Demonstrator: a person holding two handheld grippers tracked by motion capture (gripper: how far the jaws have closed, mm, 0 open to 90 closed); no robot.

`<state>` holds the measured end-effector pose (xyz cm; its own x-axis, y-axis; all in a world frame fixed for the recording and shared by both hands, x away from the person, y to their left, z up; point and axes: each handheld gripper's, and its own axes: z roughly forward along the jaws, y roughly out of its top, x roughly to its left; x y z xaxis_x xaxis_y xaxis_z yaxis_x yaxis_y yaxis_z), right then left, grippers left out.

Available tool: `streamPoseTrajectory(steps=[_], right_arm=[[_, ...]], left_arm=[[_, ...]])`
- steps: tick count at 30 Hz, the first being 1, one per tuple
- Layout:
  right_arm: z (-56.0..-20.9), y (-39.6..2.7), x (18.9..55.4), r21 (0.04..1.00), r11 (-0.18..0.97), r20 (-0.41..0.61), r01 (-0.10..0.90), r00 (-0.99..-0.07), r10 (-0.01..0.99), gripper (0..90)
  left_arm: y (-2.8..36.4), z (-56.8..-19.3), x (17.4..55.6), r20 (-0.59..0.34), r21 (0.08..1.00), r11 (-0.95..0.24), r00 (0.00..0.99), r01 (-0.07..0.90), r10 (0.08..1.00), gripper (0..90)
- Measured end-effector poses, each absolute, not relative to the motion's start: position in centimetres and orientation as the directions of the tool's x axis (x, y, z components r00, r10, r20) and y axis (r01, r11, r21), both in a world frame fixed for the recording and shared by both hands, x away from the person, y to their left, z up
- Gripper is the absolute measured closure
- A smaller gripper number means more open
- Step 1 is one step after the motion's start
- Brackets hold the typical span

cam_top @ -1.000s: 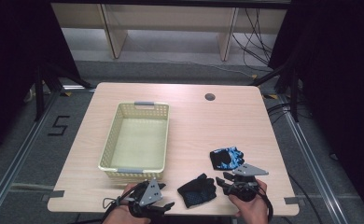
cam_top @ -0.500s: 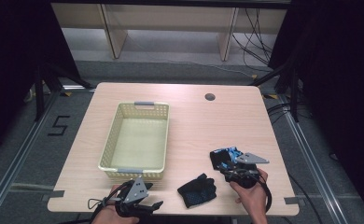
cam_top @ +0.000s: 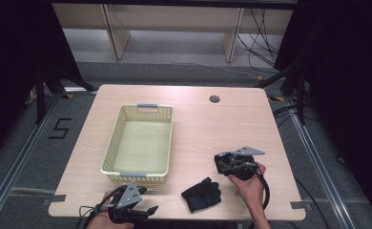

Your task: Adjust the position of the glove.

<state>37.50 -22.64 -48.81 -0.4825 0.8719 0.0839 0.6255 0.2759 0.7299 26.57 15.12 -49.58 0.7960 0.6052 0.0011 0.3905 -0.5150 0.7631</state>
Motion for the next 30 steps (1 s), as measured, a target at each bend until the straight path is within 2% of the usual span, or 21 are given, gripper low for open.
streamPoseTrajectory(steps=[7,8,9,11,12,16,17,22,25,26,30], right_arm=[[-48.9,-21.9,38.0,0.696,0.263,0.1,0.668,-0.453,0.886,51.2],[-49.2,-22.0,38.4,0.704,0.305,0.055,0.642,-0.477,0.877,51.2],[-49.1,-21.7,38.3,0.678,0.271,0.094,0.683,-0.447,0.89,51.2],[-49.2,-21.6,38.4,0.672,0.284,0.082,0.684,-0.45,0.889,51.3],[-49.3,-21.6,38.5,0.67,0.284,0.078,0.685,-0.447,0.891,51.3],[-49.6,-21.6,38.9,0.66,0.286,0.089,0.694,-0.45,0.888,51.3],[-49.6,-21.5,38.9,0.659,0.285,0.078,0.696,-0.44,0.894,51.3],[-49.9,-21.5,39.1,0.654,0.328,0.034,0.682,-0.459,0.888,52.9],[-49.9,-21.5,39.2,0.64,0.306,0.055,0.705,-0.439,0.897,54.8],[-50.0,-21.6,39.2,0.64,0.313,0.045,0.702,-0.441,0.897,55.2],[-50.0,-21.6,39.3,0.642,0.298,0.062,0.706,-0.435,0.898,55.6]], left_arm=[[15.2,-49.6,26.2,-0.012,0.764,-0.516,0.808,0.388,0.589,28.0],[15.2,-49.7,26.2,-0.003,0.767,-0.516,0.806,0.381,0.592,27.9],[15.2,-49.7,26.2,-0.002,0.766,-0.517,0.806,0.382,0.592,27.8],[15.0,-49.8,26.1,-0.036,0.77,-0.489,0.793,0.41,0.608,27.9],[15.2,-49.7,26.3,-0.001,0.761,-0.521,0.803,0.388,0.596,27.8],[15.2,-49.8,26.3,0.005,0.755,-0.531,0.807,0.385,0.591,27.8],[15.0,-49.9,26.1,-0.028,0.762,-0.501,0.793,0.411,0.609,27.7],[14.9,-49.9,26.2,-0.008,0.757,-0.522,0.805,0.392,0.593,27.4],[14.7,-50.1,26.1,-0.042,0.765,-0.49,0.791,0.419,0.61,27.4],[14.9,-50.0,26.2,-0.01,0.755,-0.517,0.796,0.403,0.606,27.4],[14.7,-50.0,26.1,-0.039,0.769,-0.486,0.789,0.415,0.613,27.6]])
